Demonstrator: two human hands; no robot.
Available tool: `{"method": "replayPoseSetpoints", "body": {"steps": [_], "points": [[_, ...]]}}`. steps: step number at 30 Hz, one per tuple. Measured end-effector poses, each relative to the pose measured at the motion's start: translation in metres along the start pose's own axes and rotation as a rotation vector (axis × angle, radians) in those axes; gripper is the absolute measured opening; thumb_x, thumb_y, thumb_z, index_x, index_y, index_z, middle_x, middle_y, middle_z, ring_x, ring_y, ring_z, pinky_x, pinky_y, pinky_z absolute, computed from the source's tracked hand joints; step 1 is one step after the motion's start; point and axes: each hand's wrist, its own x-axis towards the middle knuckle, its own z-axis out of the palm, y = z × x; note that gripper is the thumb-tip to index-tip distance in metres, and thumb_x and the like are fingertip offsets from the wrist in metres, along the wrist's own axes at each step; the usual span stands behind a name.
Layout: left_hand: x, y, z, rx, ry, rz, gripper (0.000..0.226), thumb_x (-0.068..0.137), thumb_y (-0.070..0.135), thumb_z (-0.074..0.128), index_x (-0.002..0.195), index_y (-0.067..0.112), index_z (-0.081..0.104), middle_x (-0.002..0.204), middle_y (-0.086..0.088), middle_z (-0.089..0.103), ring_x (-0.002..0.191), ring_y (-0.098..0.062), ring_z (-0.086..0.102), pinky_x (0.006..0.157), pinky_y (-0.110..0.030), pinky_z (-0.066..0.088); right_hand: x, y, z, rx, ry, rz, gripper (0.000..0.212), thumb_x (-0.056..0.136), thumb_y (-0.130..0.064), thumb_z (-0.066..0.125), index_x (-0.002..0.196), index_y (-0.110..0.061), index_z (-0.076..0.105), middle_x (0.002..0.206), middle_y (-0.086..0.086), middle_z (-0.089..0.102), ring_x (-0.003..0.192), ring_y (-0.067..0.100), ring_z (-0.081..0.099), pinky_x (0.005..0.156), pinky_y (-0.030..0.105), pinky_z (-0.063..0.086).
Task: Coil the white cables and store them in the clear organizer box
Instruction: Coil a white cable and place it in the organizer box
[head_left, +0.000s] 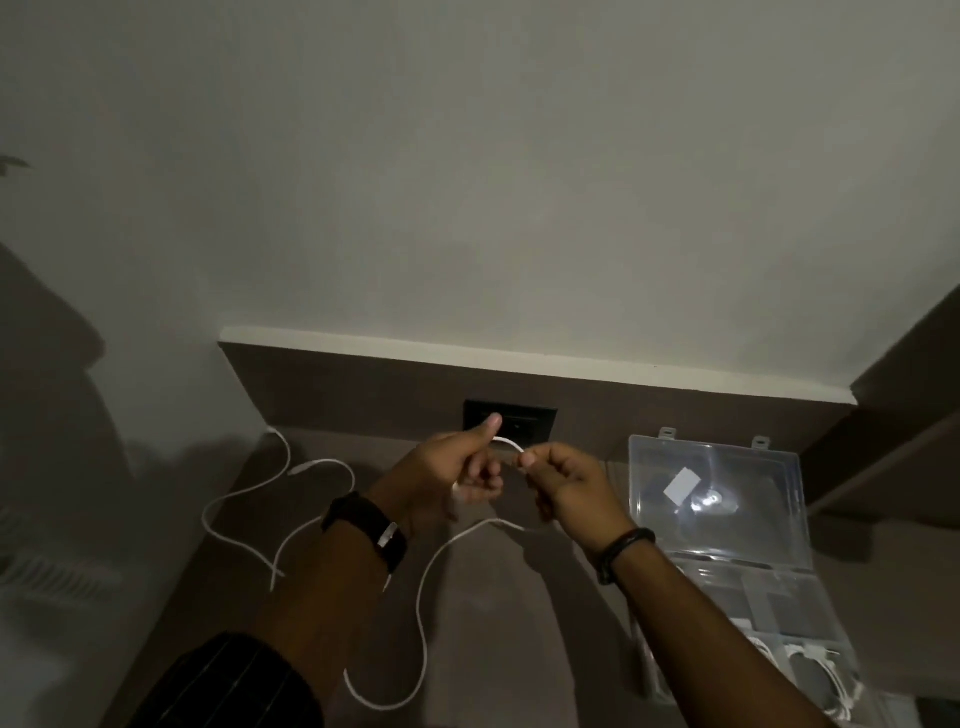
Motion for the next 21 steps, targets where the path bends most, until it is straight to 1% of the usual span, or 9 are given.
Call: {"method": "replayPoseSetpoints", "body": {"steps": [3, 5, 7, 9, 12, 14, 16, 18, 21], "points": [[-0.027, 0.021, 0.016, -0.204, -0.152, 0.05, 0.048, 0.081, 0.051, 0.061, 0.052, 0.013, 0.057, 0.063, -0.005, 0.065, 0.052, -0.015, 0.059, 0.061, -0.033, 0.057, -0.014, -0.01, 0.008, -0.019, 0.015, -0.038, 0.03, 0.096, -0.023, 0.05, 0.077, -0.004, 0.062, 0.057, 0.002, 0.048, 0.045, 0.005, 0.042, 0.045, 0.02, 0.038], [-0.045, 0.037, 0.027, -0.295, -0.229, 0.11, 0.042, 0.088, 0.046, 0.054, 0.075, 0.009, 0.069, 0.089, -0.009, 0.075, 0.058, -0.014, 0.067, 0.049, -0.025, 0.055, -0.023, -0.014, 0.019, -0.018, 0.009, -0.073, 0.034, 0.098, -0.023, 0.047, 0.067, -0.015, 0.06, 0.054, 0.001, 0.047, 0.044, 0.007, 0.041, 0.045, 0.022, 0.037], [-0.061, 0.054, 0.037, -0.387, -0.212, 0.212, 0.044, 0.091, 0.041, 0.051, 0.109, 0.004, 0.066, 0.118, -0.016, 0.069, 0.087, -0.022, 0.073, 0.061, -0.028, 0.06, -0.034, -0.015, 0.032, -0.046, -0.019, -0.095, 0.037, 0.098, -0.022, 0.046, 0.066, -0.023, 0.063, 0.052, -0.003, 0.047, 0.044, 0.005, 0.041, 0.047, 0.022, 0.036], [-0.07, 0.067, 0.041, -0.37, -0.099, 0.311, 0.049, 0.088, 0.037, 0.054, 0.123, 0.003, 0.058, 0.129, -0.015, 0.063, 0.11, -0.029, 0.066, 0.081, -0.035, 0.06, -0.045, -0.017, 0.041, -0.14, -0.068, -0.116, 0.029, 0.098, -0.024, 0.048, 0.08, -0.015, 0.069, 0.055, -0.009, 0.05, 0.048, 0.0, 0.044, 0.052, 0.02, 0.039], [-0.083, 0.081, 0.036, -0.042, 0.105, 0.428, 0.041, 0.09, 0.03, 0.054, 0.128, 0.015, 0.057, 0.141, -0.001, 0.054, 0.13, -0.019, 0.05, 0.106, -0.039, 0.043, -0.06, -0.032, 0.039, -0.429, -0.161, -0.268, 0.024, 0.096, -0.028, 0.05, 0.088, -0.013, 0.067, 0.07, -0.006, 0.062, 0.064, 0.005, 0.057, 0.065, 0.027, 0.047], [-0.094, 0.088, 0.029, 0.269, 0.154, 0.488, 0.036, 0.094, 0.03, 0.052, 0.128, 0.022, 0.057, 0.145, 0.008, 0.049, 0.132, -0.005, 0.042, 0.103, -0.023, 0.038, -0.068, -0.055, 0.029, -0.598, -0.222, -0.364, 0.019, 0.095, -0.031, 0.049, 0.088, -0.021, 0.064, 0.074, -0.006, 0.063, 0.069, 0.005, 0.057, 0.065, 0.027, 0.046], [-0.106, 0.091, 0.024, 0.542, 0.104, 0.457, 0.029, 0.095, 0.033, 0.051, 0.12, 0.025, 0.064, 0.136, 0.006, 0.058, 0.117, 0.001, 0.052, 0.088, -0.014, 0.041, -0.074, -0.087, 0.015, -0.638, -0.216, -0.444, 0.015, 0.094, -0.029, 0.053, 0.084, -0.025, 0.063, 0.071, -0.008, 0.062, 0.067, 0.004, 0.057, 0.059, 0.022, 0.045], [-0.116, 0.088, 0.025, 0.648, -0.048, 0.358, 0.031, 0.095, 0.036, 0.049, 0.109, 0.019, 0.071, 0.116, -0.007, 0.071, 0.094, -0.01, 0.062, 0.081, -0.023, 0.047, -0.073, -0.12, 0.0, -0.622, -0.15, -0.529, 0.01, 0.091, -0.023, 0.06, 0.084, -0.021, 0.068, 0.075, -0.004, 0.068, 0.07, 0.006, 0.061, 0.063, 0.026, 0.05], [-0.13, 0.081, 0.032, 0.378, -0.292, 0.162, 0.046, 0.094, 0.037, 0.047, 0.108, -0.001, 0.066, 0.116, -0.029, 0.066, 0.107, -0.037, 0.065, 0.098, -0.043, 0.05, -0.063, -0.161, -0.017, -0.513, -0.131, -0.579, 0.006, 0.086, -0.015, 0.066, 0.084, -0.017, 0.072, 0.076, -0.008, 0.071, 0.07, 0.003, 0.064, 0.066, 0.022, 0.052]]}}
